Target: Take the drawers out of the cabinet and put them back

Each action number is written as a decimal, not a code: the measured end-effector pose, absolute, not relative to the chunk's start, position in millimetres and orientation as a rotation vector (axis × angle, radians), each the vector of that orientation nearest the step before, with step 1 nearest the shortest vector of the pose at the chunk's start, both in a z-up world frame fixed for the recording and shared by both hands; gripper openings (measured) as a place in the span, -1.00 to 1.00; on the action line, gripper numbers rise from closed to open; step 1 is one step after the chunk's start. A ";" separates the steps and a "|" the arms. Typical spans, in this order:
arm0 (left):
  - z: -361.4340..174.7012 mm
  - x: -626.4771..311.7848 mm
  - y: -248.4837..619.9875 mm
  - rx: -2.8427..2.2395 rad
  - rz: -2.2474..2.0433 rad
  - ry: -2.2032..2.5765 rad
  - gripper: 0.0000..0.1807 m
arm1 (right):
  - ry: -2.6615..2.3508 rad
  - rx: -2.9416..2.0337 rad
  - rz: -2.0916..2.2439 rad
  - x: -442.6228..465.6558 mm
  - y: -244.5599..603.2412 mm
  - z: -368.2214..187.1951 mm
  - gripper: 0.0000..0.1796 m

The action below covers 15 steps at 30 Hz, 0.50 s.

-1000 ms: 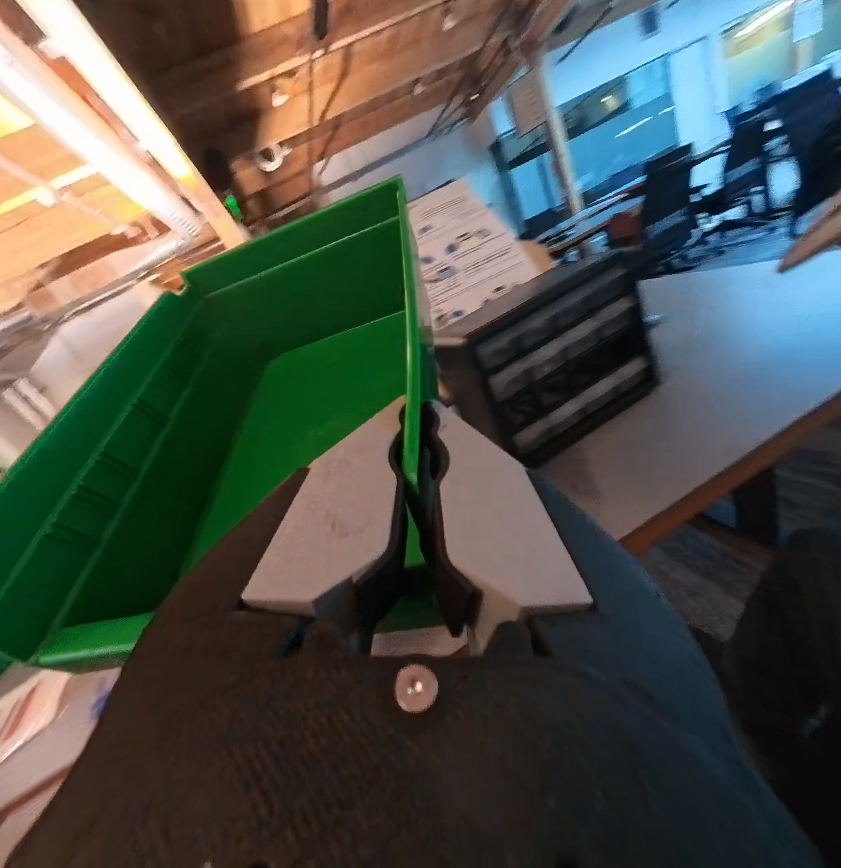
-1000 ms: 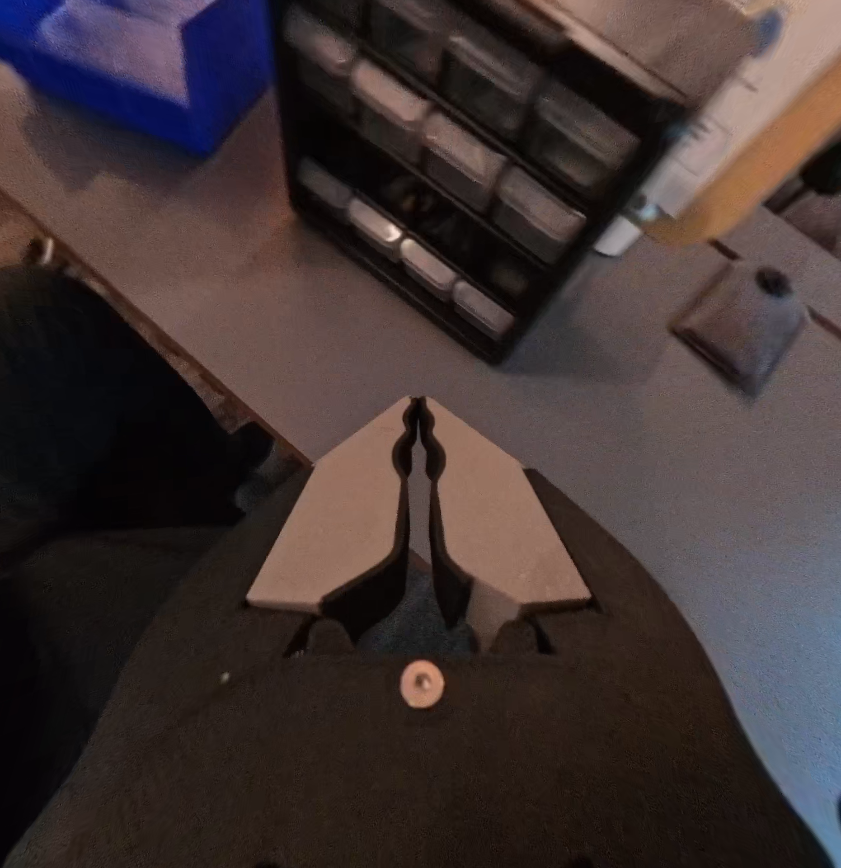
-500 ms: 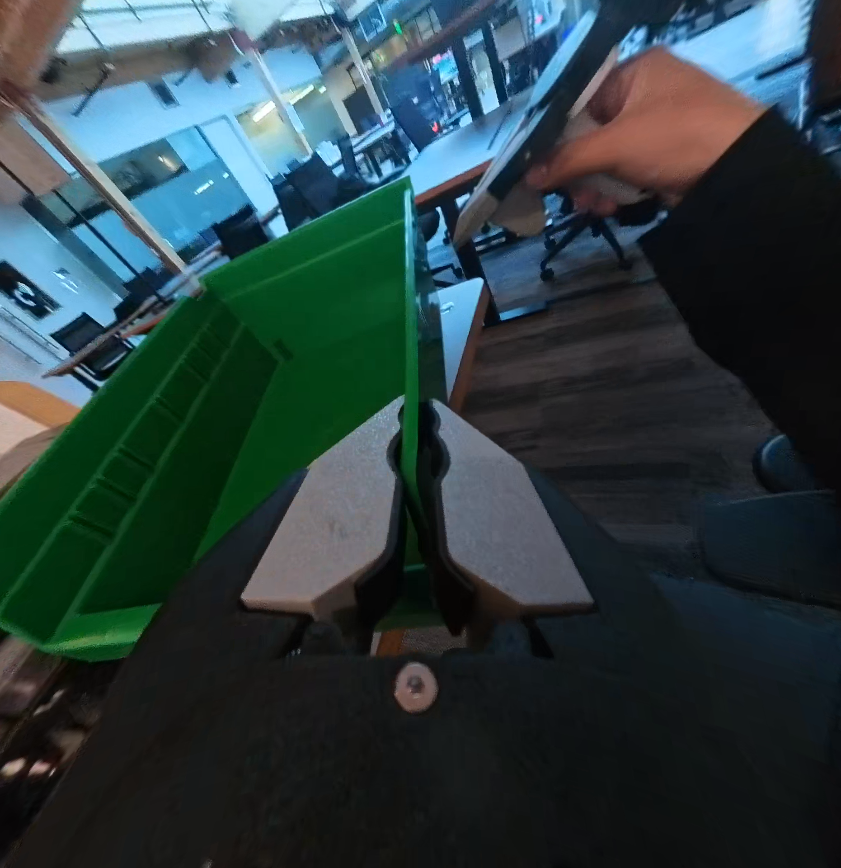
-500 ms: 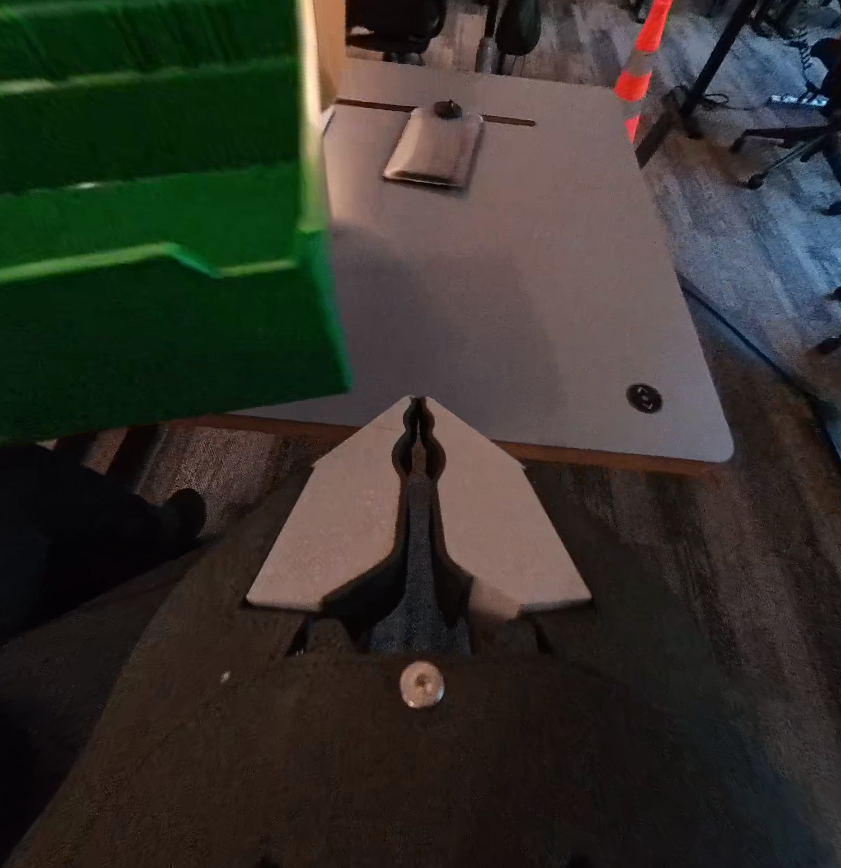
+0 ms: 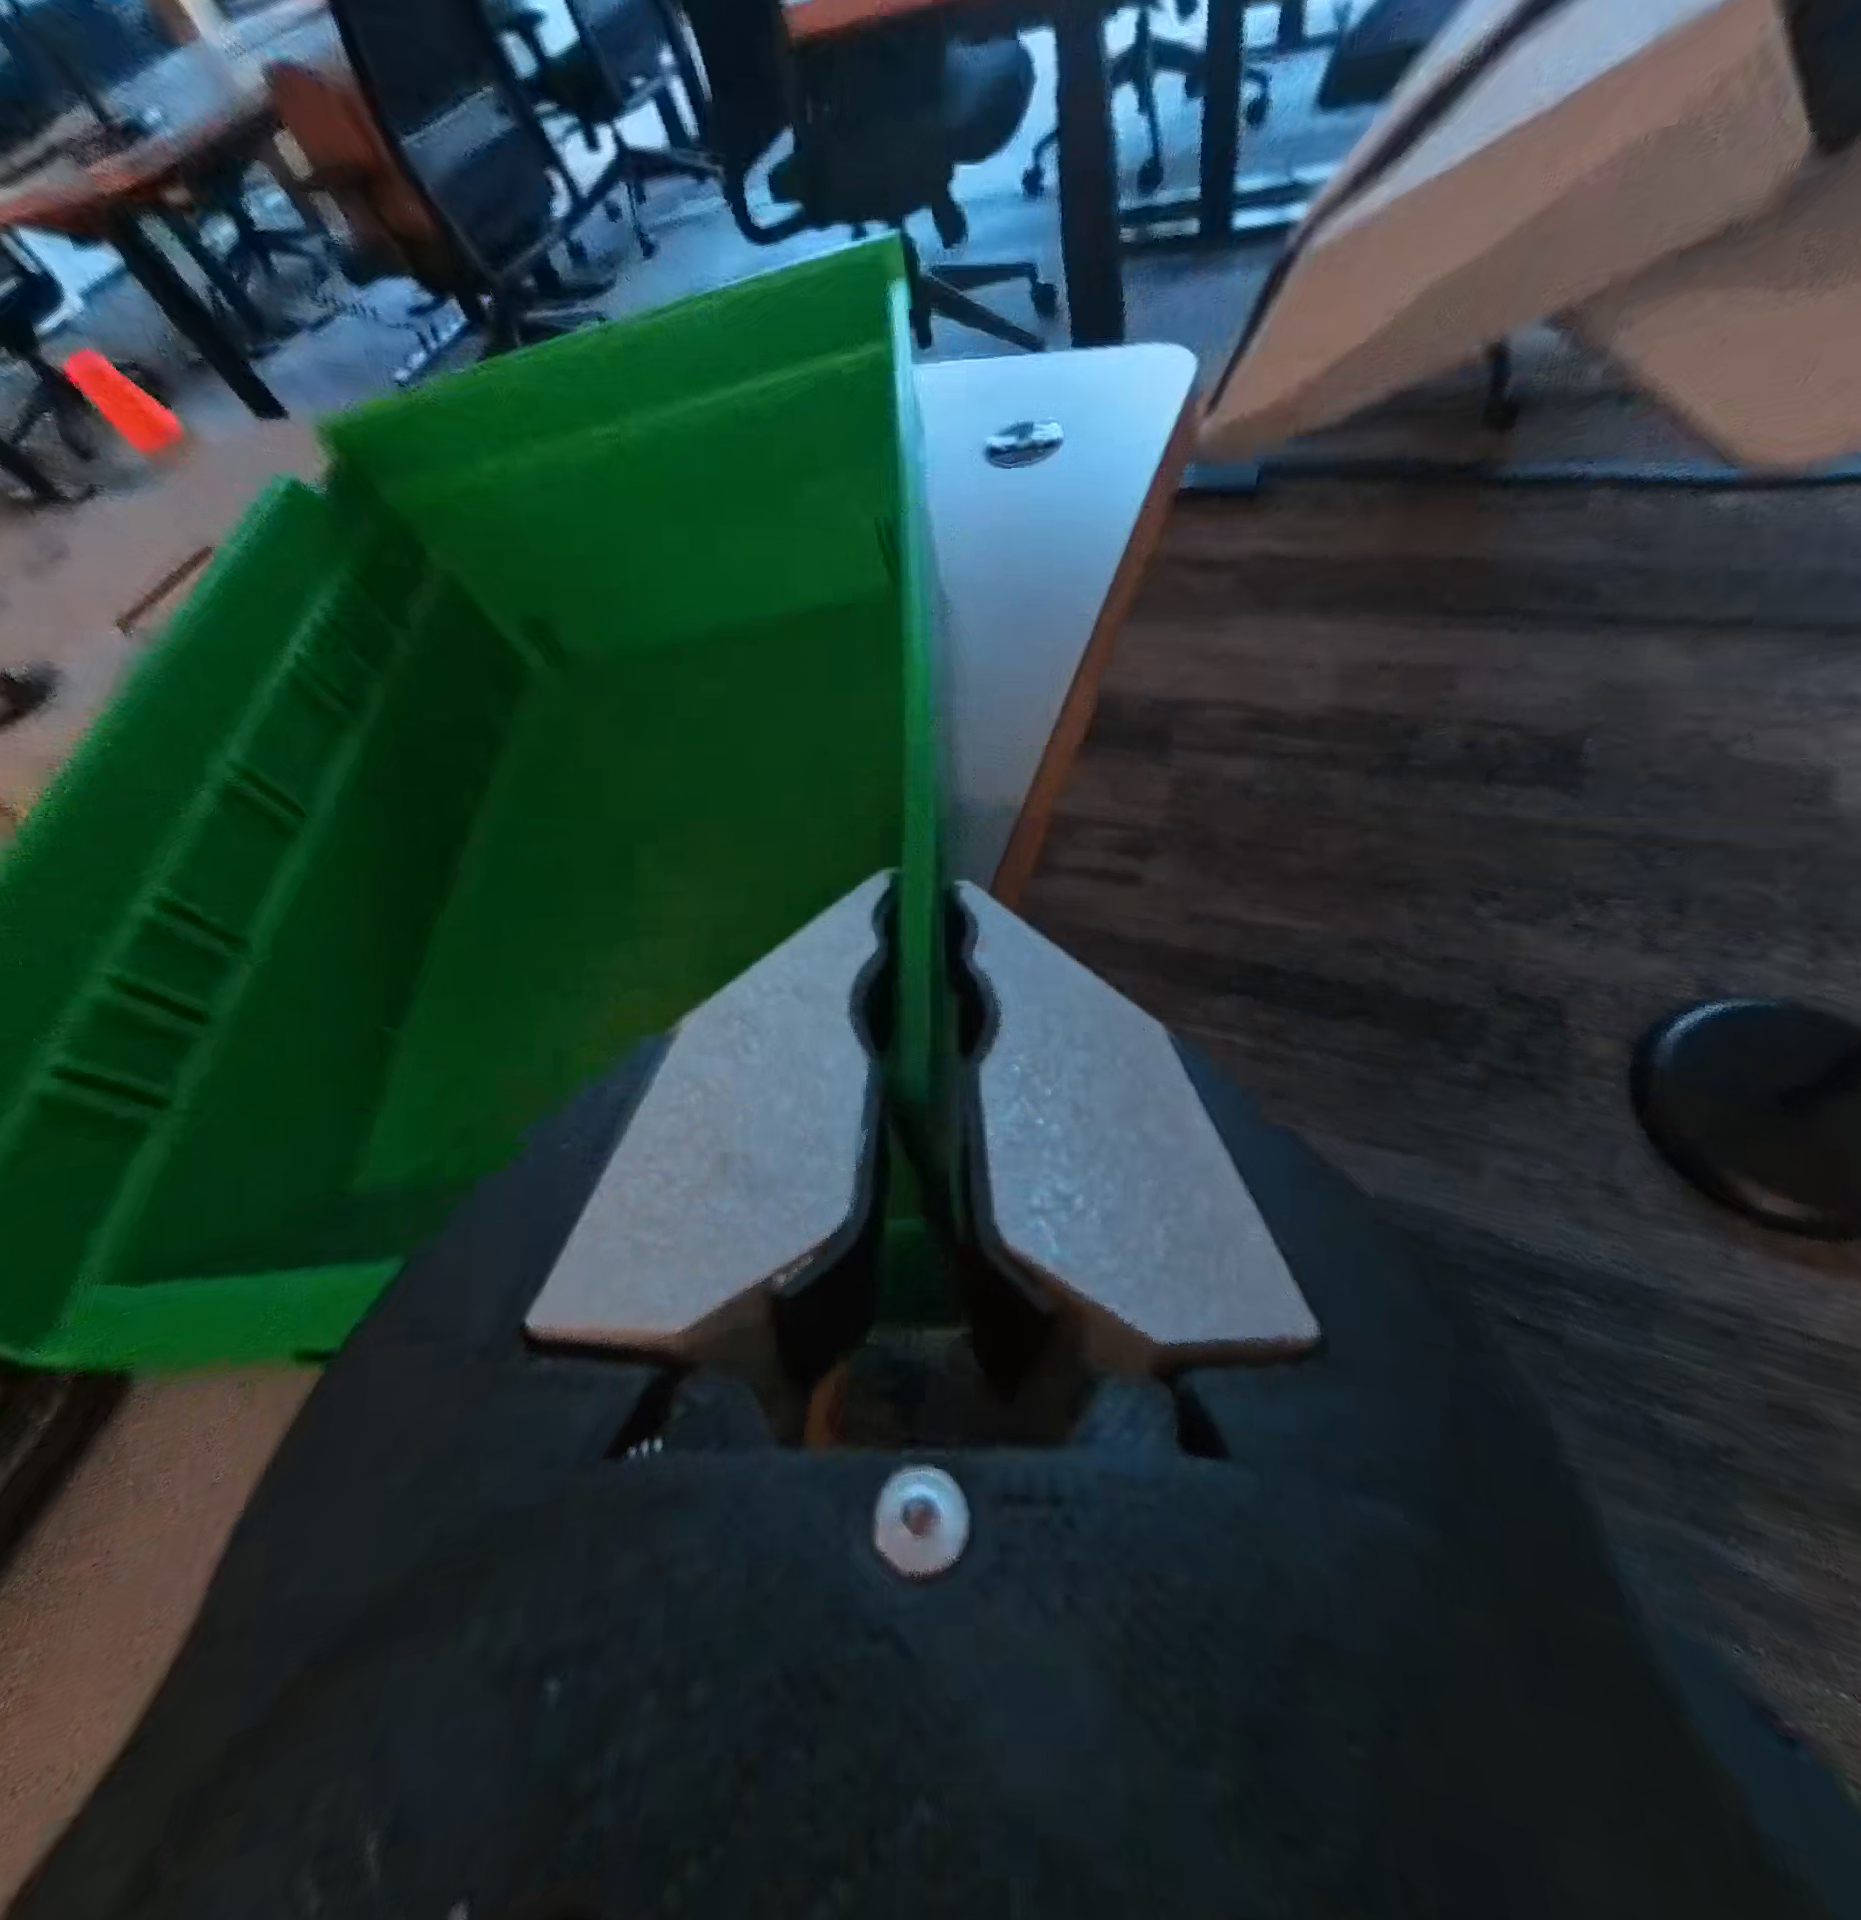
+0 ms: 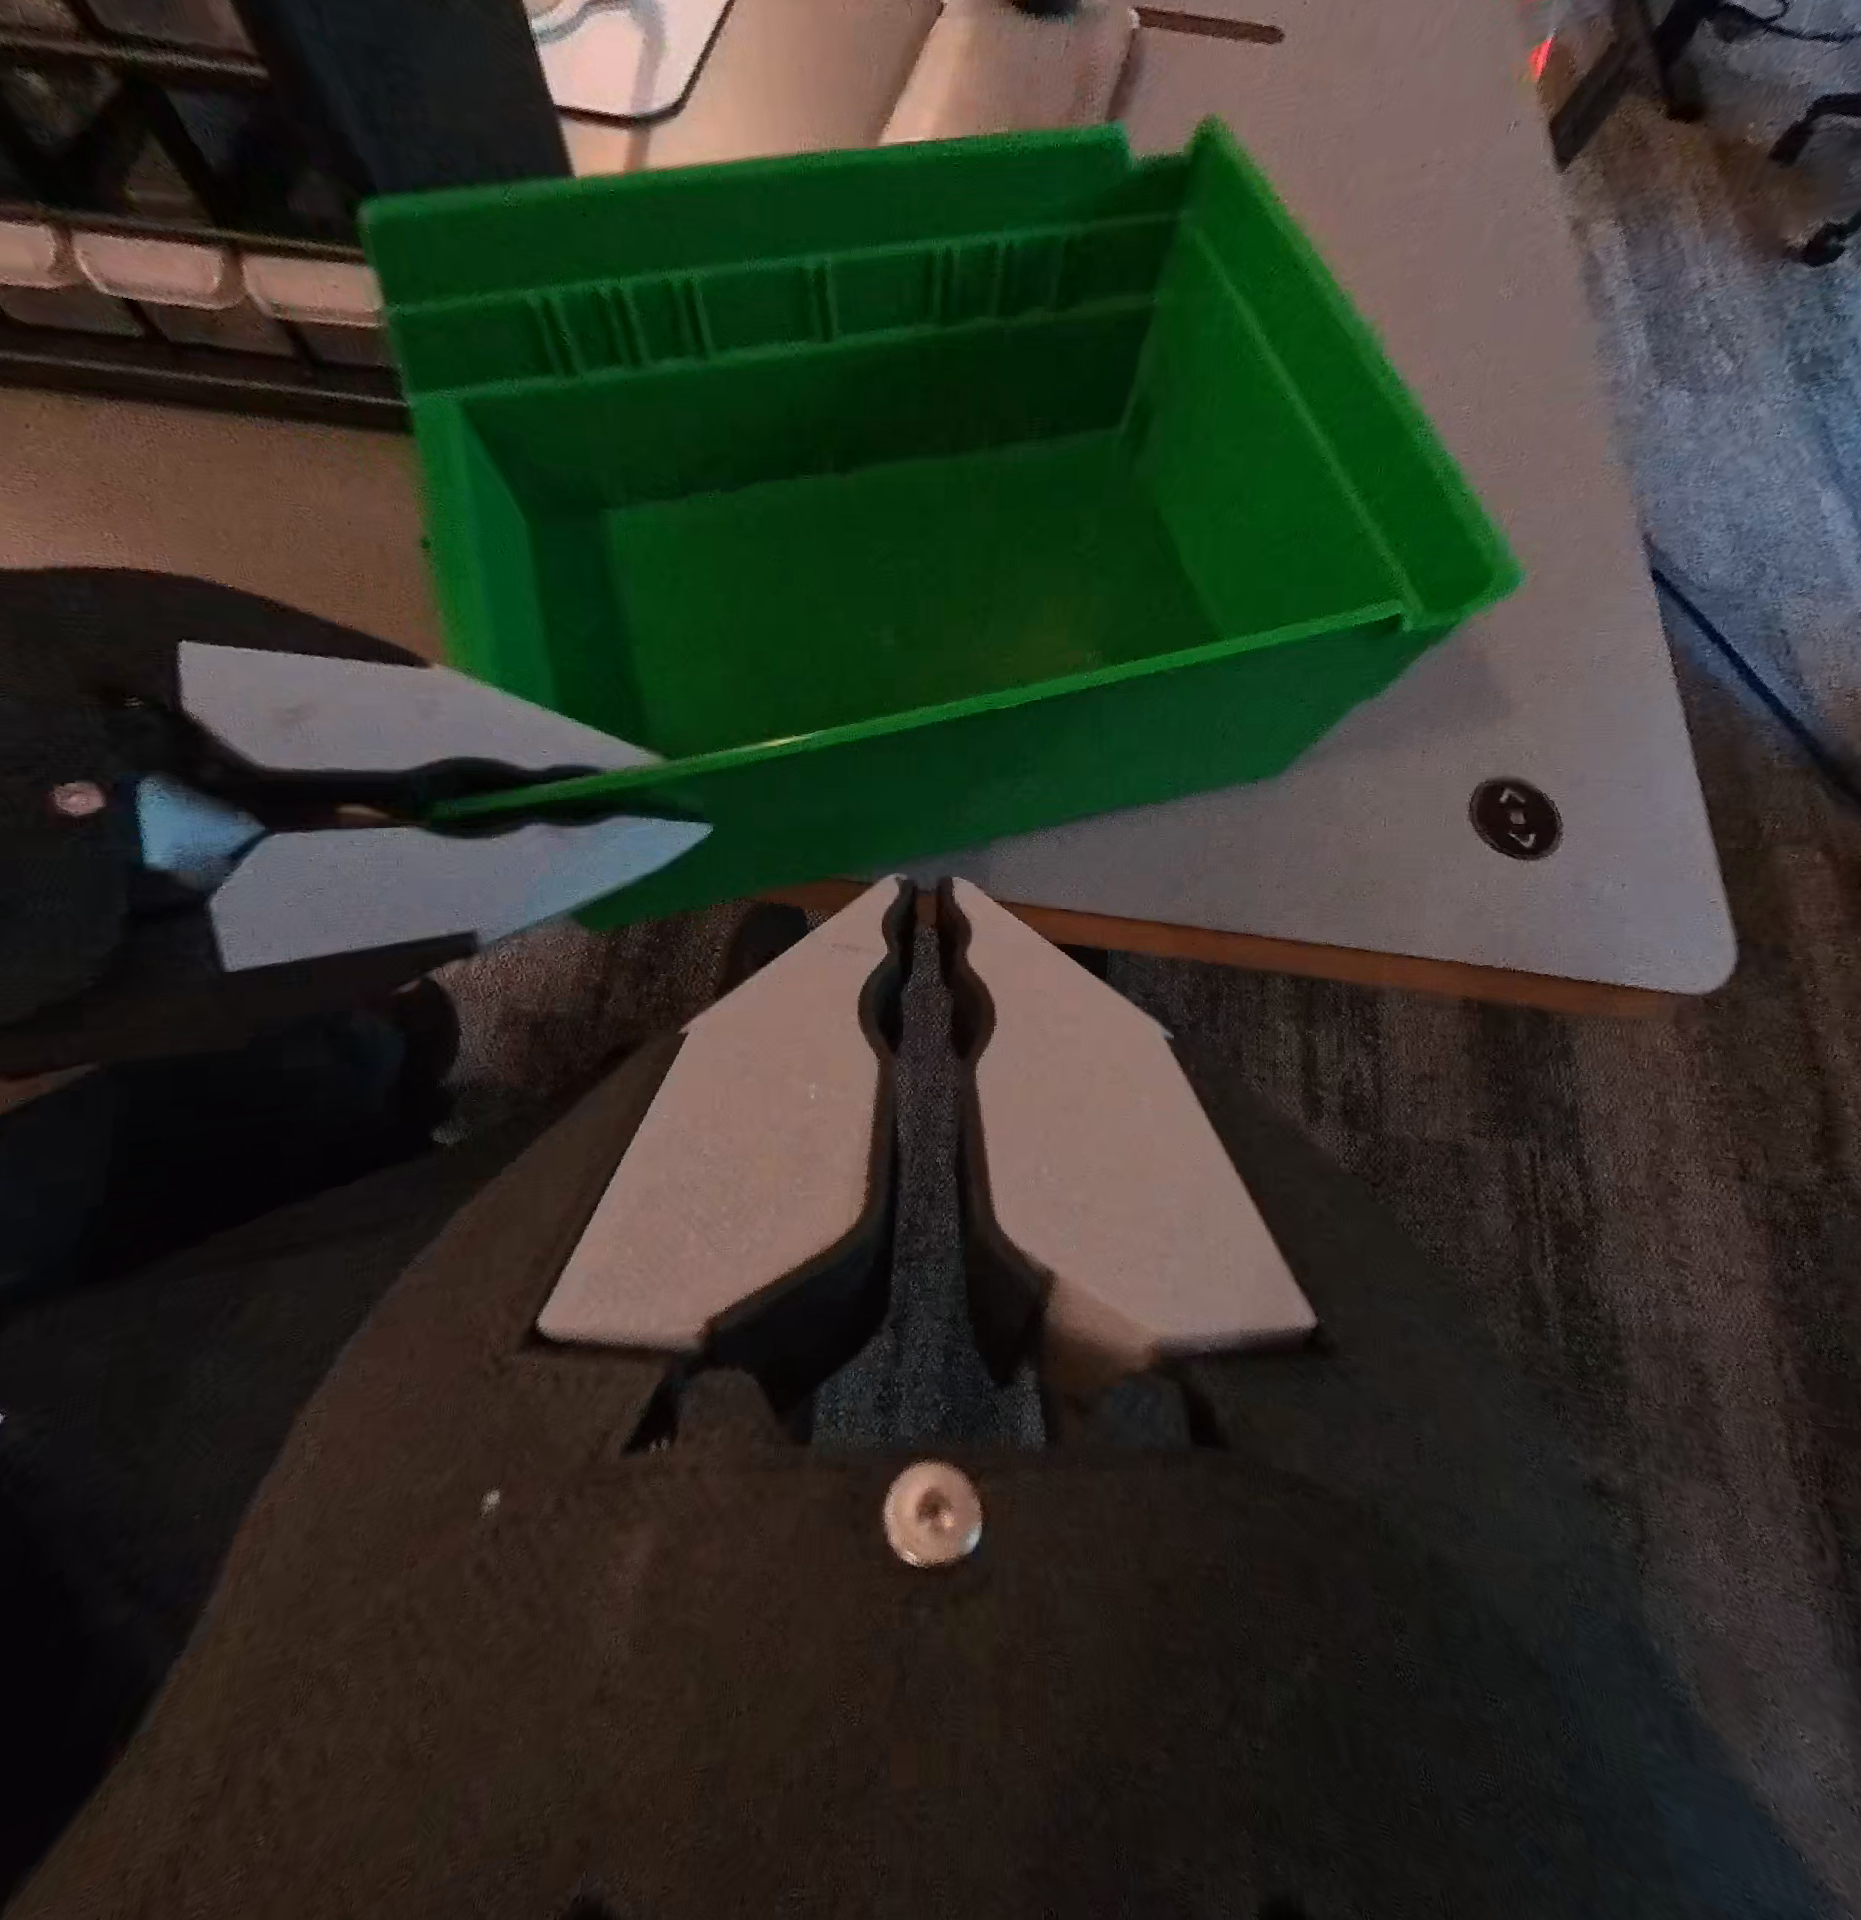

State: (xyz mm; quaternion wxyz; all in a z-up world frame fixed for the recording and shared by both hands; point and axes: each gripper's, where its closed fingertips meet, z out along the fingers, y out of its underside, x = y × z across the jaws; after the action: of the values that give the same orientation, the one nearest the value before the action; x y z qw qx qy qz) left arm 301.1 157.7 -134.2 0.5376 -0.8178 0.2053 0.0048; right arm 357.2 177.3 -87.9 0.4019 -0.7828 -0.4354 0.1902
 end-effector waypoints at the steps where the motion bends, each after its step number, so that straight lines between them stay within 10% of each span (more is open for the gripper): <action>1: -134.7 300.4 152.9 -1.967 -0.004 0.477 -0.86 | -1.121 -1.970 0.482 353.4 175.7 -88.7 -0.96; 6: -106.2 292.3 78.6 -1.861 -0.088 0.510 -0.45 | -1.257 -1.912 0.520 332.3 158.5 -89.6 -0.84; 15: -132.5 161.5 -51.6 -1.975 -0.067 0.356 -0.36 | -1.928 -1.518 0.858 242.1 20.0 -98.8 -0.65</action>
State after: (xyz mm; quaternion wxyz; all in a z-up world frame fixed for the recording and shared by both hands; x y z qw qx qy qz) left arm 161.5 -51.6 -132.5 0.5369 -0.8298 0.1494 -0.0283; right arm 242.1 20.0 -98.8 0.2677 -0.5626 -0.7145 0.3181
